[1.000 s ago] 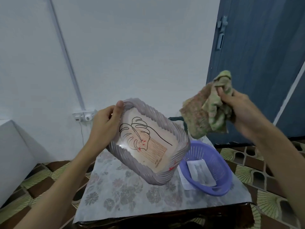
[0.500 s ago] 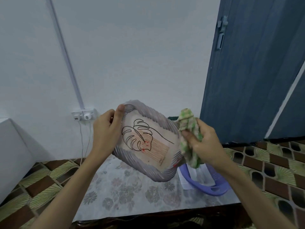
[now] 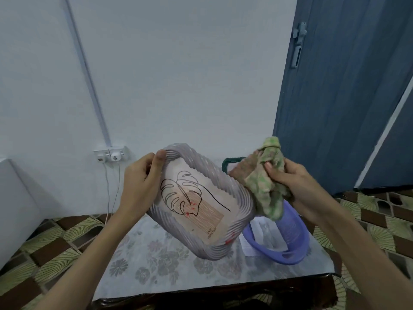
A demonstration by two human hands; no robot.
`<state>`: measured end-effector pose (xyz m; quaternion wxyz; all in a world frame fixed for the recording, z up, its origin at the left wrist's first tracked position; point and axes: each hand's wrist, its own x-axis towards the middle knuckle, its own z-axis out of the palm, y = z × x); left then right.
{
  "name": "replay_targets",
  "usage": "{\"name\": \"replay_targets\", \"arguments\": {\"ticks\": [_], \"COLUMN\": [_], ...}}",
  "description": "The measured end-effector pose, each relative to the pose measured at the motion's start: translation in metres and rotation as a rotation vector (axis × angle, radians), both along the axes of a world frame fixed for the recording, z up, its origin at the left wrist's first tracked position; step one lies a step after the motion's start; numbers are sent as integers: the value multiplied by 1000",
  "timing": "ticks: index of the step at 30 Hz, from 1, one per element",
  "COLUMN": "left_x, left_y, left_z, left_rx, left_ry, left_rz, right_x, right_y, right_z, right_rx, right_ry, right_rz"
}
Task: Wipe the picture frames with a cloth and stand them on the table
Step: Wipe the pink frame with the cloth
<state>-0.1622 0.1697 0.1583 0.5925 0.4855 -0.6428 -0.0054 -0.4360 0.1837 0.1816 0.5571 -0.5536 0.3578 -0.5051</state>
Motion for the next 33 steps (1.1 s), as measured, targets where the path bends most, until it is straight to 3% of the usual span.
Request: {"name": "replay_targets", "arguments": {"ticks": [3, 6, 8, 10, 15, 18, 21, 24, 26, 28, 30, 32, 33], "left_x": [-2, -4, -5, -8, -3, -2, -5, -5, -6, -9, -15, -20, -21], "left_y": [-1, -1, 0, 2, -1, -4, -2, 1, 3, 4, 4, 5, 5], "left_z": [1, 0, -1, -1, 1, 2, 0, 3, 6, 7, 9, 11, 11], "left_rx": [14, 34, 43, 54, 108, 149, 157, 153, 153, 147, 146, 152, 151], "left_ry": [11, -4, 1, 13, -37, -98, -75, -43, -94, -161, -190, -198, -200], "left_rz": [4, 21, 19, 11, -16, -48, -65, -55, -84, -81, -60, -42, -42], "right_x": [13, 27, 34, 35, 24, 28, 30, 23, 17, 17, 28, 41, 46], "right_y": [11, 11, 11, 9, 9, 11, 9, -1, -6, -2, 6, 10, 9], "right_z": [3, -6, -11, -14, -10, -19, -18, -9, -2, 3, 3, -8, -15], "right_rx": [-162, -448, -517, -503, -377, -445, -329, -36, -11, -90, -211, -386, -461], "right_ry": [395, 711, 683, 601, 646, 647, 465, 85, 2, 109, 408, 700, 727], "right_rz": [129, -74, -236, -257, 79, -129, -285, -247, -199, -68, 72, 24, -70]}}
